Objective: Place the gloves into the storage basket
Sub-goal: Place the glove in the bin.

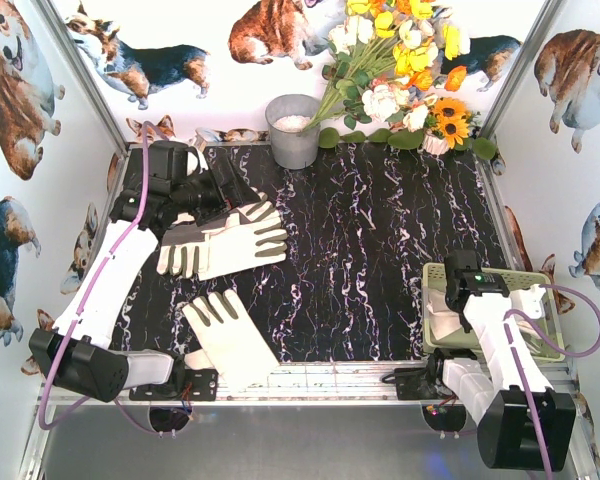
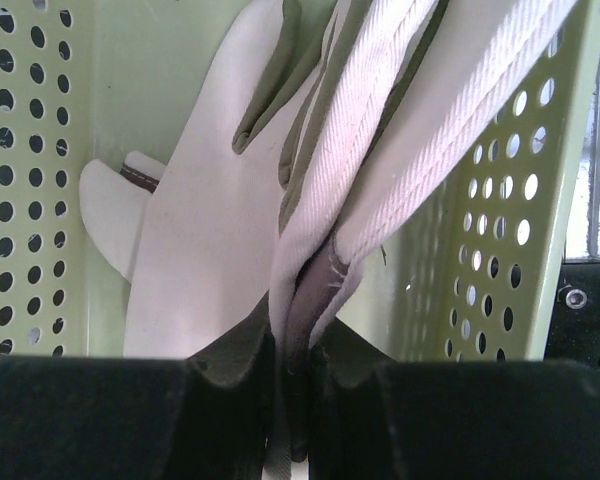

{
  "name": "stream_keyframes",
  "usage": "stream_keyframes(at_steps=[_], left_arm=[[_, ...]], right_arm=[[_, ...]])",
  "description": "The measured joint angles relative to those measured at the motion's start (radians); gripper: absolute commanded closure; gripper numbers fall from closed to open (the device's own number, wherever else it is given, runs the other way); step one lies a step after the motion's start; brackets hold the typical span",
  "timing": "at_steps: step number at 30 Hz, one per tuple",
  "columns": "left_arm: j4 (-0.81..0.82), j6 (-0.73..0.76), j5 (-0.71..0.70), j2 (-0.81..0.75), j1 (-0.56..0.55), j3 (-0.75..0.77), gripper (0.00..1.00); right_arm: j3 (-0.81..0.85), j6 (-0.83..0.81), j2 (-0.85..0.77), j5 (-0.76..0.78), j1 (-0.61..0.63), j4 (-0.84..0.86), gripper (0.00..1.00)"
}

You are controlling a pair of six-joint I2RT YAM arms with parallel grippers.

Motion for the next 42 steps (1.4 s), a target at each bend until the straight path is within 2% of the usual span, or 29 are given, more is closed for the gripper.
stream_keyframes(at_steps=[6, 16, 25, 28, 30, 42], left_arm=[[-0.016, 0.006, 0.005, 0.000, 0.010, 0.000, 0.00], [-0.024, 0.017, 0.012, 0.000, 0.026, 0.000, 0.00], [-0.024, 0.017, 0.012, 0.000, 0.027, 0.000, 0.00], [-0.024, 0.017, 0.012, 0.000, 0.029, 0.000, 0.00], [-0.024, 0.017, 0.013, 0.000, 0.031, 0.000, 0.00], [-0.023, 0.017, 0.019, 0.000, 0.033, 0.000, 0.00]], right_arm=[[-0.011, 0.030, 0.002, 0.001, 0.000, 0.000, 1.00], [-0.016, 0.191, 0.062, -0.026, 0.000, -0.015, 1.00], [-0.016, 0.213, 0.137, -0.027, 0.000, 0.015, 0.99], [-0.013, 0.203, 0.140, -0.025, 0.000, 0.014, 0.73], [-0.003, 0.195, 0.149, -0.022, 0.000, 0.008, 0.60], [0.084, 0.103, 0.162, 0.023, -0.001, -0.097, 0.25]])
